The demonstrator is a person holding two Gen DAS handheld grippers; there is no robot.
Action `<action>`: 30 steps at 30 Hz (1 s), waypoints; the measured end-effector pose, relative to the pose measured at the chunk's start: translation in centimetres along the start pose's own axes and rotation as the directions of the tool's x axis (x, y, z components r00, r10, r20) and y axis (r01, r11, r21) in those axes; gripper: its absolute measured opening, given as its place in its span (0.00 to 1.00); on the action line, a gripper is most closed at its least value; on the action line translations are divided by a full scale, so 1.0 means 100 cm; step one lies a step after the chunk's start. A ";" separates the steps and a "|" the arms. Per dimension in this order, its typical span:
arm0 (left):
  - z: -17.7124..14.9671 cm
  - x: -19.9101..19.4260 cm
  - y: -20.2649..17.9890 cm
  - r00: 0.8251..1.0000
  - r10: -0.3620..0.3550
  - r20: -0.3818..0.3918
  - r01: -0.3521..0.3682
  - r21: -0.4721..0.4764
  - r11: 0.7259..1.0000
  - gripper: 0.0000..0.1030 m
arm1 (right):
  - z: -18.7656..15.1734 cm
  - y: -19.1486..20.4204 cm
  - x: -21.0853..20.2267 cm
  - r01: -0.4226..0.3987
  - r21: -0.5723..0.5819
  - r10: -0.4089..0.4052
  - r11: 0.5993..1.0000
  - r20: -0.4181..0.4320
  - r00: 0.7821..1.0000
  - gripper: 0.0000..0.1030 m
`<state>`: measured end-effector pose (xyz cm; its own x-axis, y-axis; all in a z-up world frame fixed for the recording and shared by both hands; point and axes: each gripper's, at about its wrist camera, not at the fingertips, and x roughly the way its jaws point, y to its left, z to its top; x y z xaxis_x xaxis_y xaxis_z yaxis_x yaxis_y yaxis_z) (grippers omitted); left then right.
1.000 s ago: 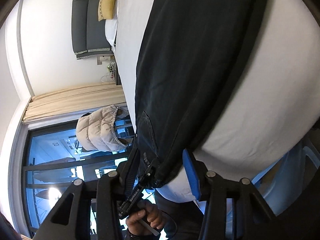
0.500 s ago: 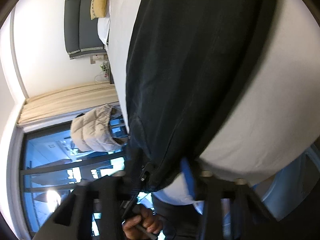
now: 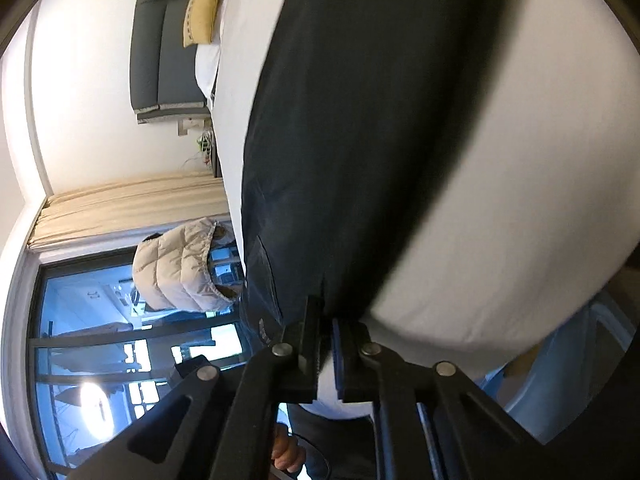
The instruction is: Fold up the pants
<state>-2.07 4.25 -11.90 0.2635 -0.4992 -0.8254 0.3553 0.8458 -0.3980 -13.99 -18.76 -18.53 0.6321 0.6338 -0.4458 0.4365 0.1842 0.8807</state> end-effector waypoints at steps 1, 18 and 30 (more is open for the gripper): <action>0.000 0.000 0.001 1.000 -0.002 0.000 0.002 -0.001 1.000 0.17 | 0.008 -0.003 -0.006 -0.019 0.020 0.018 1.000 0.032 0.999 0.19; 0.002 0.001 0.005 1.000 -0.010 -0.010 0.010 0.008 1.000 0.17 | 0.051 -0.001 -0.142 0.195 0.041 -0.194 0.980 0.430 0.882 0.39; 0.001 0.002 0.006 1.000 -0.011 -0.005 0.011 -0.011 1.000 0.17 | 0.180 0.047 -0.024 0.098 -0.118 -0.088 0.988 0.092 0.992 0.18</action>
<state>-1.69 4.67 -12.25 0.2555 -0.5073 -0.8231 0.3481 0.8425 -0.4112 -1.96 -32.90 -16.22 0.6477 0.5433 -0.5341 0.4177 0.3330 0.8453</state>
